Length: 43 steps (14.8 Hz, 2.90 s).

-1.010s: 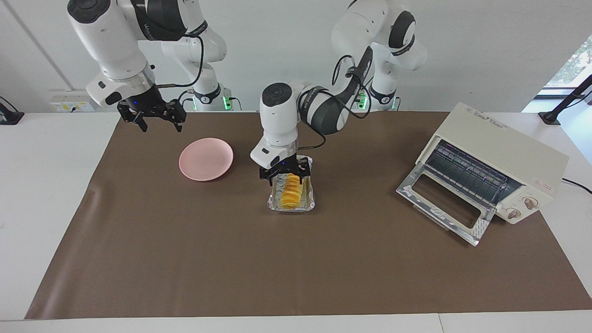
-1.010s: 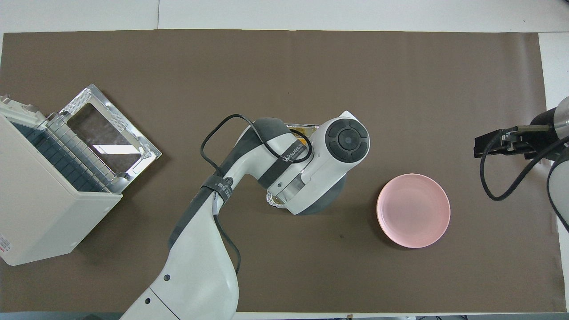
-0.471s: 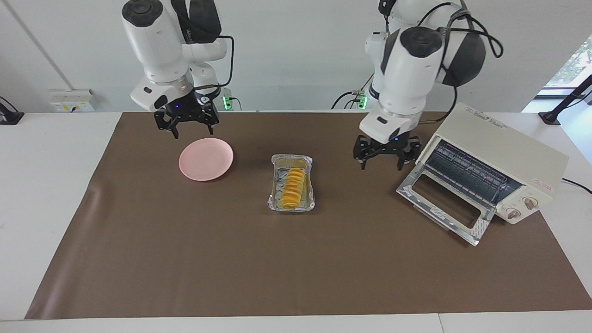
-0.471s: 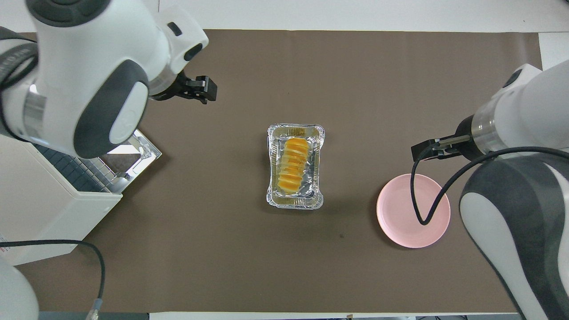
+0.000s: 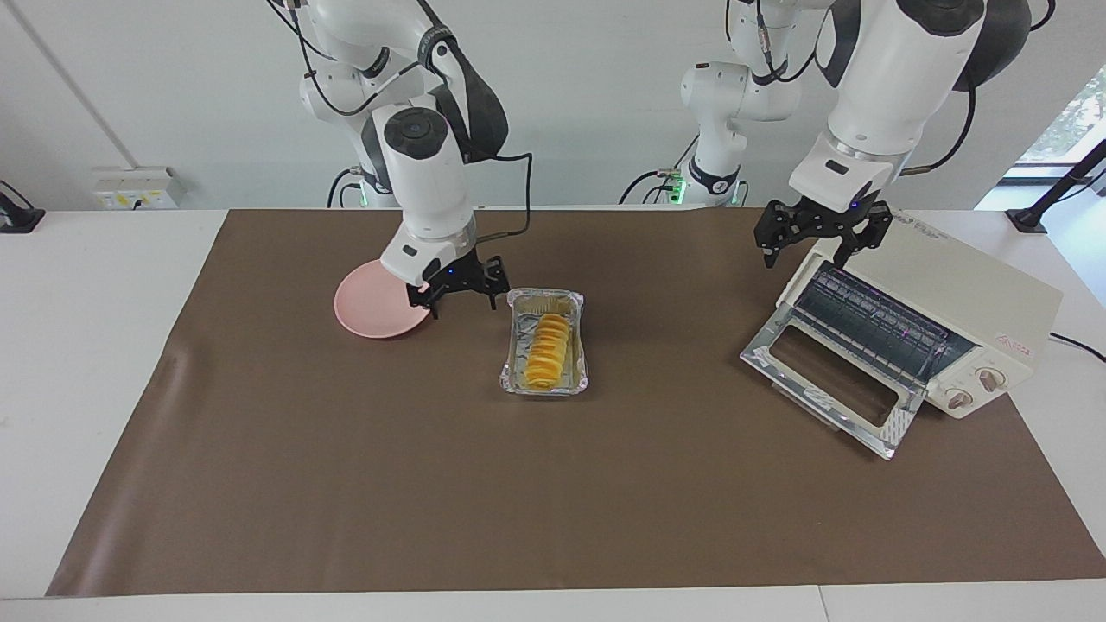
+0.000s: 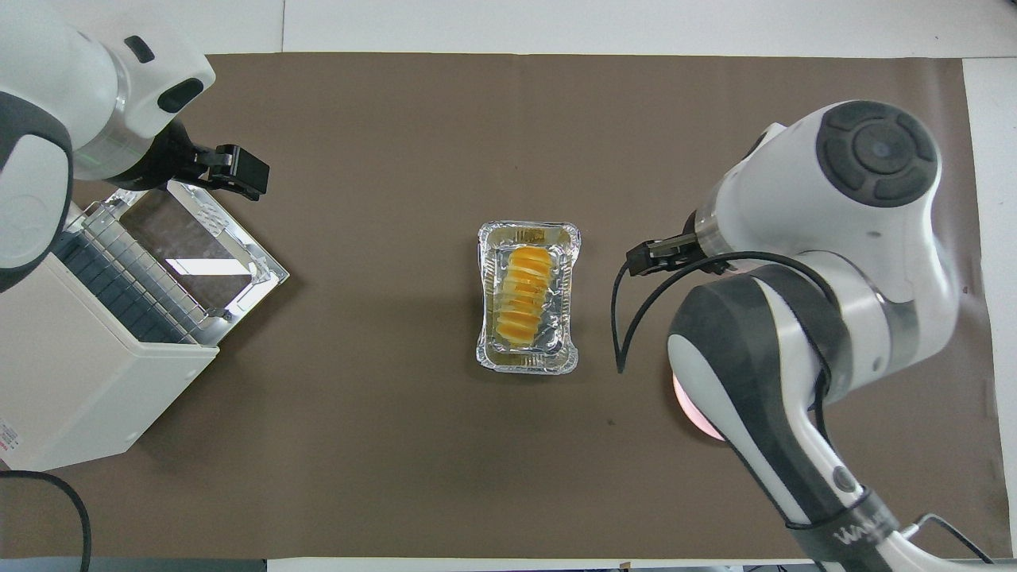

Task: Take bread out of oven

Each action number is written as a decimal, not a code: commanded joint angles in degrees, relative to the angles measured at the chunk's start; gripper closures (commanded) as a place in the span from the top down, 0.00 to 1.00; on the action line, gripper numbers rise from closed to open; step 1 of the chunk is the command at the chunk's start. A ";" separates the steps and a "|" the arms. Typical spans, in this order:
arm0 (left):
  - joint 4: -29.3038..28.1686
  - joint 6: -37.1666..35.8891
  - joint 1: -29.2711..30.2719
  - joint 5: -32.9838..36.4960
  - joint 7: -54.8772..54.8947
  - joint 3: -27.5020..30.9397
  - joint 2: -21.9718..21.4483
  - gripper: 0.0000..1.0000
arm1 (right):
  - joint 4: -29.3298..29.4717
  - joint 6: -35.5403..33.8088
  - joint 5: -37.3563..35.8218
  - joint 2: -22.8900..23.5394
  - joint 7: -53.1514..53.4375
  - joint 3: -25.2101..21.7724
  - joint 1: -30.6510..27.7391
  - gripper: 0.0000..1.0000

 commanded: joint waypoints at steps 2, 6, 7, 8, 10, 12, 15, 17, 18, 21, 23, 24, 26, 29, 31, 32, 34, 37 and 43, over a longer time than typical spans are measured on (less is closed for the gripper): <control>-5.58 -1.87 4.28 -0.96 0.34 -1.26 -4.51 1.00 | -4.65 5.99 5.38 1.47 6.94 -0.06 2.59 1.00; -6.83 -5.29 5.77 -0.96 4.82 -1.35 -6.80 1.00 | -4.73 10.81 5.38 5.60 11.44 -0.06 6.20 1.00; -7.44 -4.78 6.56 -1.30 5.52 -1.61 -6.90 1.00 | -4.82 11.52 5.38 6.31 11.44 -0.06 6.20 1.00; -8.06 -5.47 6.83 -1.74 5.36 -2.57 -7.16 1.00 | -5.43 12.05 5.38 6.58 11.53 -0.06 6.20 1.00; -9.81 -6.44 7.09 -1.83 5.53 -2.58 -10.39 1.00 | -7.62 14.59 5.38 6.67 11.44 -0.15 5.76 1.00; -10.26 -5.84 7.09 -1.83 5.88 -2.58 -10.85 1.00 | -7.90 14.61 5.38 6.58 11.09 -0.15 5.23 1.00; -9.99 -5.83 7.88 -2.62 7.64 -2.49 -9.89 1.00 | -8.07 14.52 5.38 6.49 11.44 -0.15 4.71 0.97; -10.26 -6.79 7.71 -2.63 7.47 -2.67 -9.36 1.00 | -9.65 14.87 5.47 6.14 11.53 -0.15 4.27 0.89; -9.91 -7.84 7.71 -2.63 7.55 -2.84 -9.36 1.00 | -10.35 14.96 5.47 6.05 11.53 -0.15 3.92 0.83; -10.00 -7.67 7.80 -2.63 7.20 -2.85 -9.27 1.00 | -11.06 14.96 5.47 5.79 12.41 -0.15 3.91 0.64; -10.43 -7.15 7.80 -2.63 7.29 -2.76 -9.27 1.00 | -11.76 14.96 5.56 5.53 12.59 -0.15 3.91 0.38; -10.70 -3.93 7.80 -2.63 7.29 -2.76 -9.18 1.00 | -11.94 14.96 5.47 5.44 12.93 -0.15 4.00 0.22; -10.88 -3.89 7.97 -2.63 7.20 -2.67 -8.57 1.00 | -11.85 14.96 5.47 5.44 13.11 -0.15 4.09 0.00; -10.61 -4.77 7.88 -2.63 7.38 -2.67 -8.48 1.00 | -10.63 15.22 5.47 5.61 12.15 -0.15 3.04 0.00; -10.70 -5.21 7.62 -2.54 7.38 -2.49 -8.65 1.00 | -8.35 13.91 5.47 5.70 10.31 -0.15 1.46 0.00; -10.61 -5.04 7.71 -2.54 7.29 -2.41 -8.83 1.00 | -7.47 13.03 5.47 5.61 8.73 -0.15 -0.11 0.00; -10.53 -4.77 7.88 -2.54 7.29 -2.32 -9.01 1.00 | -4.83 10.75 5.56 6.14 2.86 -0.15 -4.33 0.00; -10.53 -4.86 7.80 -2.54 7.29 -2.40 -9.01 1.00 | -2.19 7.93 8.79 6.58 -4.88 -0.15 -10.05 0.00; -10.53 -4.86 7.80 -2.54 7.29 -2.41 -9.09 1.00 | -2.18 8.89 9.69 8.51 -17.11 -0.41 -19.89 0.00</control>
